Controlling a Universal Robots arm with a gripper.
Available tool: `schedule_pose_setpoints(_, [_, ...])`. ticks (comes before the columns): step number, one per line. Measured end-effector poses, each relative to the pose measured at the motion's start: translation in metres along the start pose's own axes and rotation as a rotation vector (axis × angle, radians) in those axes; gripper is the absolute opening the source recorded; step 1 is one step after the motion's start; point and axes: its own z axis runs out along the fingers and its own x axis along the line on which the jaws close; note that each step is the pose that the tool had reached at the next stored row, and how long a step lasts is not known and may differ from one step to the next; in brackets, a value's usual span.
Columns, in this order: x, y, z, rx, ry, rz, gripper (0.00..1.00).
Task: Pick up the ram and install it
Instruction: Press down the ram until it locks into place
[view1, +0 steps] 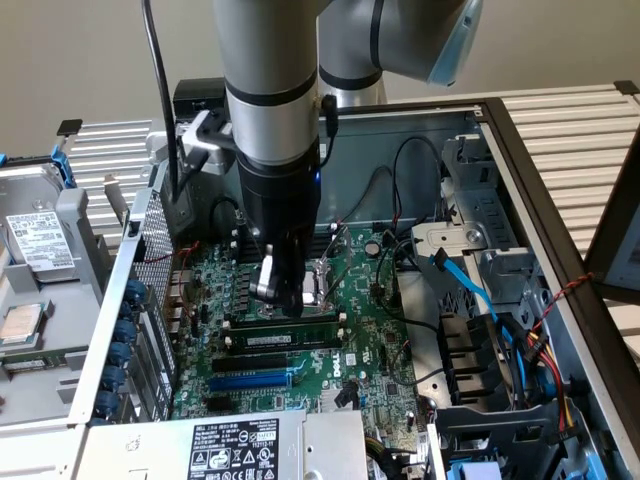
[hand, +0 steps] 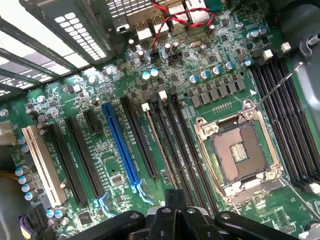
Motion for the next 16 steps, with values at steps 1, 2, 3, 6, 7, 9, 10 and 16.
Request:
schedule_pose_setpoints(1, [0.0,0.0,0.0002,0.0005,0.0002,0.018,0.1])
schedule_pose_setpoints(2, [0.0,0.0,0.0005,0.001,0.0004,0.036,0.1])
schedule_pose_setpoints(3, [0.0,0.0,0.0008,0.0016,0.0005,0.054,0.1])
schedule_pose_setpoints(6, [0.0001,0.0,0.0015,0.0032,0.0009,0.109,0.1])
schedule_pose_setpoints(7, [0.0001,0.0,0.0017,0.0038,0.001,0.127,0.1])
schedule_pose_setpoints(9, [0.0001,0.0,0.0021,0.0048,0.0013,0.162,0.1])
schedule_pose_setpoints(10, [0.0001,0.0,0.0022,0.0054,0.0015,0.18,0.1])
schedule_pose_setpoints(16, [0.0002,0.0,0.0031,0.0088,0.0022,0.292,0.1])
